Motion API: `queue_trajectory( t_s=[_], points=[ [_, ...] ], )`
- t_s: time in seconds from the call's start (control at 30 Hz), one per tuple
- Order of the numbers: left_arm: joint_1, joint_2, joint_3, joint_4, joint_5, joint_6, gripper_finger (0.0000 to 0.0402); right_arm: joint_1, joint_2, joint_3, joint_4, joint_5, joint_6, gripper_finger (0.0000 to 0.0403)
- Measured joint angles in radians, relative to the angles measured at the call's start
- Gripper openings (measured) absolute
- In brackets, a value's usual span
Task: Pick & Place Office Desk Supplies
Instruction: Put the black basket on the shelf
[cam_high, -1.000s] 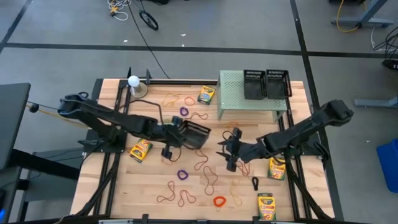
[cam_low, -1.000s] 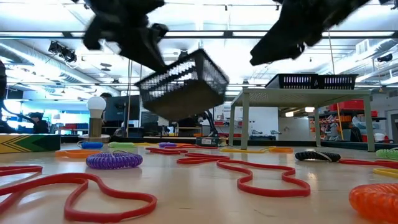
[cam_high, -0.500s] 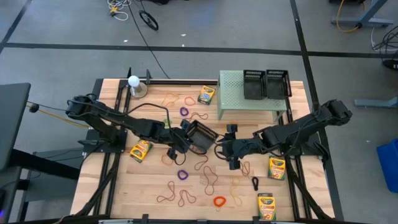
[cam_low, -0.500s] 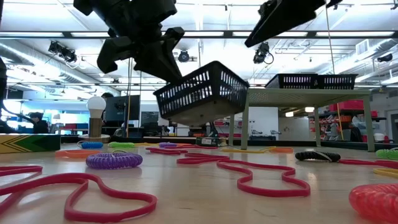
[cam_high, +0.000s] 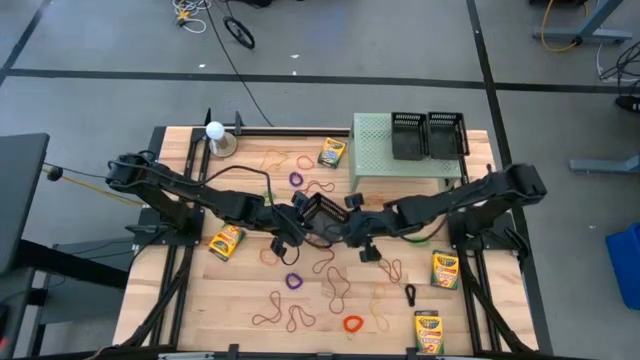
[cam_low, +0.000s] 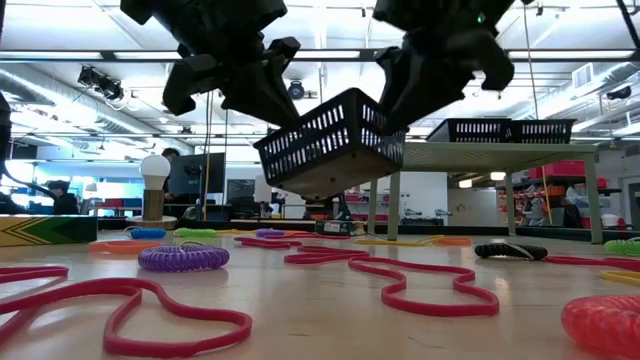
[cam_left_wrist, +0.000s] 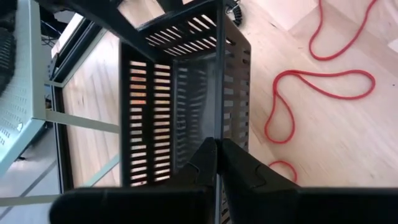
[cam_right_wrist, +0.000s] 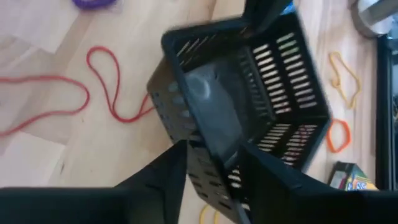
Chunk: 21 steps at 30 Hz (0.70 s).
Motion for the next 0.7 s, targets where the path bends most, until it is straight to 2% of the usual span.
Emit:
queue_trajectory(
  t_s=[0.13, 0.3, 0.43, 0.7],
  points=[
    [0.000, 0.000, 0.000, -0.002, -0.022, -0.016, 0.0019, -0.002, 0.004, 0.000, 0.007, -0.007, -0.007, 0.0093],
    [-0.002, -0.004, 0.000, -0.002, -0.155, -0.051, 0.0044, -0.001, -0.008, 0.000, 0.028, -0.011, -0.008, 0.0018],
    [-0.009, -0.026, 0.000, -0.028, -0.210, -0.102, 0.0077, -0.002, -0.009, 0.000, 0.031, -0.006, -0.005, 0.0018],
    [-0.006, -0.126, 0.000, -0.246, -0.197, -0.298, 0.0123, -0.001, -0.011, 0.000, 0.034, -0.004, 0.021, 0.0010]
  ],
)
